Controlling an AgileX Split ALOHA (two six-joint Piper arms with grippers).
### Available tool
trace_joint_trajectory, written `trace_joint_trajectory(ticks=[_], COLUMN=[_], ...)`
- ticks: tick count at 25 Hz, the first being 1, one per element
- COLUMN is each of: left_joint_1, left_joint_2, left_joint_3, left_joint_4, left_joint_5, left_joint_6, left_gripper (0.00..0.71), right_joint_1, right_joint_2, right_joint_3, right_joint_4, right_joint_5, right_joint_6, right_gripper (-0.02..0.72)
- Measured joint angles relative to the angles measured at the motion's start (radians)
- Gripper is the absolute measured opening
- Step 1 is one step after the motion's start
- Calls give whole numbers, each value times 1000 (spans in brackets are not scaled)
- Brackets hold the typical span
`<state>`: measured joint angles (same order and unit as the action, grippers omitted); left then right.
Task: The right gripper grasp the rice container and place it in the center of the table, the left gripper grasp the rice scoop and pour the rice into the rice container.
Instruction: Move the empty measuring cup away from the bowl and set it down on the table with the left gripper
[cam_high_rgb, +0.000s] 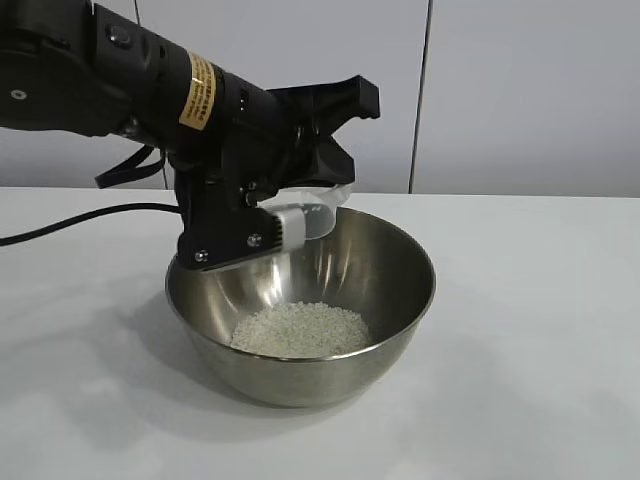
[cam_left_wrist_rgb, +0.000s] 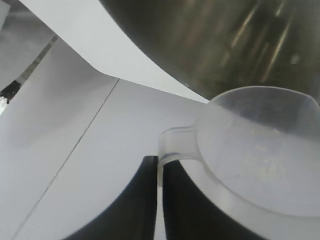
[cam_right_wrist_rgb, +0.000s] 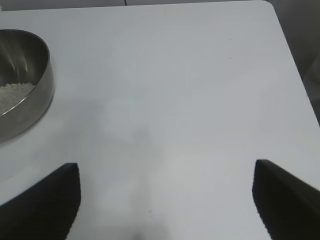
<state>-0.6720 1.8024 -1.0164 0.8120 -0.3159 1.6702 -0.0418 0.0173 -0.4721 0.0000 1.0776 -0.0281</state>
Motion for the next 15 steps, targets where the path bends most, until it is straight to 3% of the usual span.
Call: trace_joint_trajectory(ticks=[5, 10, 13, 15], left_joint_1=[0, 0, 28, 71], left_joint_2=[0, -19, -82, -136], left_joint_3=[0, 0, 26, 71], left_joint_4=[-252, -640, -805, -830], left_joint_5=[-209, -396, -432, -472], left_joint_6=[-359, -714, -914, -1043], left_gripper=[19, 18, 12, 12], right_joint_1=[0, 0, 0, 0], right_joint_2=[0, 0, 0, 0], right_joint_3=[0, 0, 0, 0], right_joint_4=[0, 0, 0, 0], right_joint_5=[0, 0, 0, 0], right_joint_6=[0, 0, 0, 0], right_gripper=[639, 639, 639, 639])
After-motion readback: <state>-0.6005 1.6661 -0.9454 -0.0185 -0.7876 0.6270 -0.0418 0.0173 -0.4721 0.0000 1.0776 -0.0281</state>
